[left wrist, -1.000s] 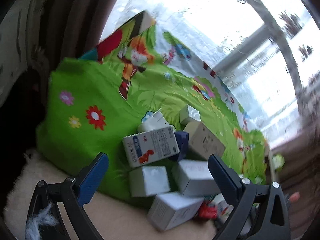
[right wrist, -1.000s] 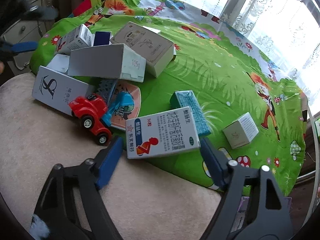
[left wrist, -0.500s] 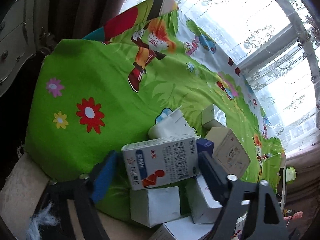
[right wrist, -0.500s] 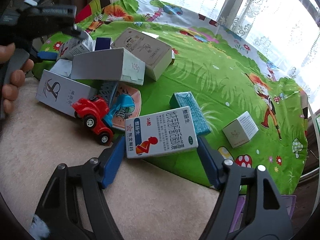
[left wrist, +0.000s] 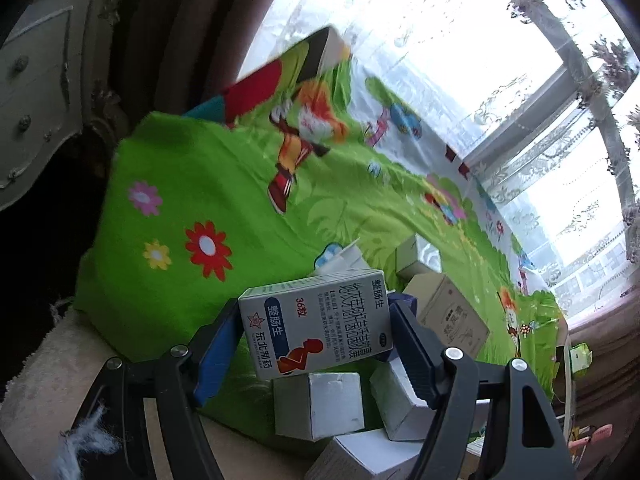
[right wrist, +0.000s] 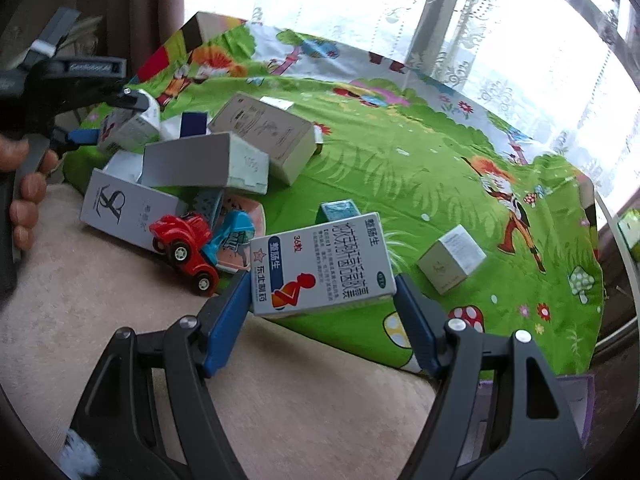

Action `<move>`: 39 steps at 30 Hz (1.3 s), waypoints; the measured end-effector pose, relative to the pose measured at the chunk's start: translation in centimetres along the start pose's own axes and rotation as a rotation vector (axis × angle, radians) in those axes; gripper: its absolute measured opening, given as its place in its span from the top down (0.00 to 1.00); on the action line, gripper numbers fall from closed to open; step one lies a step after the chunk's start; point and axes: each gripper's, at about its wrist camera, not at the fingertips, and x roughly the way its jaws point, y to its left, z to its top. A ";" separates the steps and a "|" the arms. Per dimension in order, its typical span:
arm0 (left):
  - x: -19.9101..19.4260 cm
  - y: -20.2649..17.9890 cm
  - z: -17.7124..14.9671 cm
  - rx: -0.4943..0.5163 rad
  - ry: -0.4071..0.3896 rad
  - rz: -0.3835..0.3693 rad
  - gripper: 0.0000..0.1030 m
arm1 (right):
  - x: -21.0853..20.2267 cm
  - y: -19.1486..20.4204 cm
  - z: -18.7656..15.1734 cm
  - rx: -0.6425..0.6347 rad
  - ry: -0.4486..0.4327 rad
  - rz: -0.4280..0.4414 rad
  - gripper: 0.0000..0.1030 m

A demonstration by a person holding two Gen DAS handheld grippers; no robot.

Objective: Organize rigid objects

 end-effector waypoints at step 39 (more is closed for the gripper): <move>-6.8 -20.1 -21.2 0.633 0.374 -0.570 0.28 | -9.6 -18.5 -12.8 0.646 0.017 -0.130 0.27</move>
